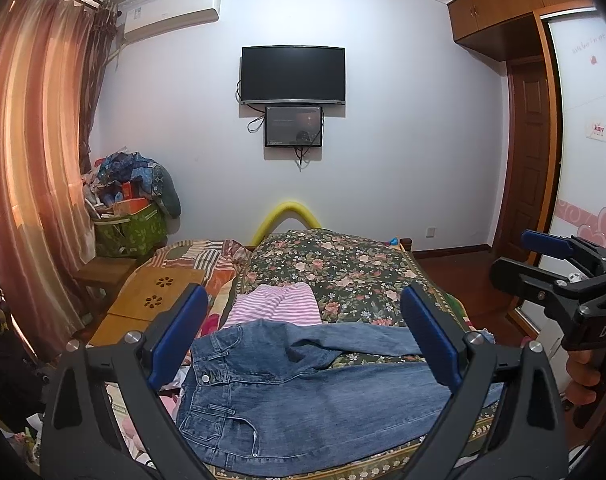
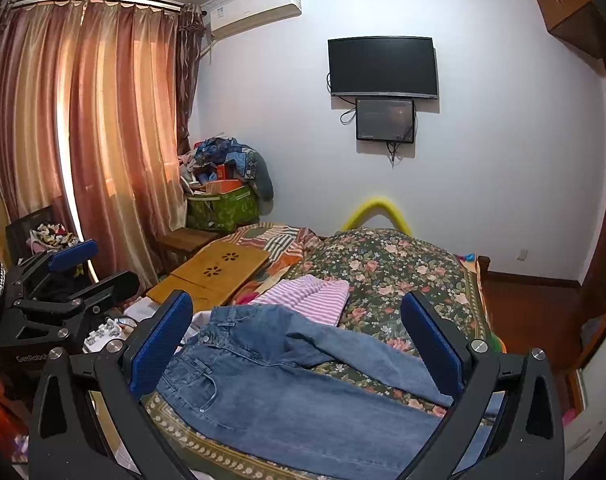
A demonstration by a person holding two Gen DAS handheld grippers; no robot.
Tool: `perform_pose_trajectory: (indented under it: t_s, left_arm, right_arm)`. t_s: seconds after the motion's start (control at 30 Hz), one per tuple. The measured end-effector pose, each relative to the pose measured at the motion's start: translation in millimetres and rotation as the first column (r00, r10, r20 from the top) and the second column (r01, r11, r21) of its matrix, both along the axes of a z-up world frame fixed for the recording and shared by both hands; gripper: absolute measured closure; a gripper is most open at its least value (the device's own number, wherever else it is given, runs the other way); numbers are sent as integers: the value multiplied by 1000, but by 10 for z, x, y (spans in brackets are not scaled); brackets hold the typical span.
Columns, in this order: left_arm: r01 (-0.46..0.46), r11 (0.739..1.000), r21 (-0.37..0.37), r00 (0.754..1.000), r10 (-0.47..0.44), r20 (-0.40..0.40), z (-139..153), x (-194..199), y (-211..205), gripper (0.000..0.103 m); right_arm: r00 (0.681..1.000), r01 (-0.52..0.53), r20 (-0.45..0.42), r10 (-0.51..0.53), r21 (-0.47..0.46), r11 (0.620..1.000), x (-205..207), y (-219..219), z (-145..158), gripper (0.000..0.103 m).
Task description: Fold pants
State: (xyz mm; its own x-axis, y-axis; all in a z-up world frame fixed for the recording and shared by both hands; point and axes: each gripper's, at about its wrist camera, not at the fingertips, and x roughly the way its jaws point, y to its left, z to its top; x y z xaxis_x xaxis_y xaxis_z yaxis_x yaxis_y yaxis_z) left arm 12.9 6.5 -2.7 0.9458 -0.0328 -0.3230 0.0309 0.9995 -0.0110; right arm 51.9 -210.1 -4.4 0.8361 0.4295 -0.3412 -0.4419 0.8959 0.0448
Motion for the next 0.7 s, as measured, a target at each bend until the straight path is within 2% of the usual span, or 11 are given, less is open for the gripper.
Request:
perform_pose_trajectory:
  t_s: [0.7]
  left_arm:
    - [17,1000,1,1000,-17,0,-39,10,-22,5]
  right_arm:
    - [1000,1,-4,-1,4,1000,19,3,-18,0]
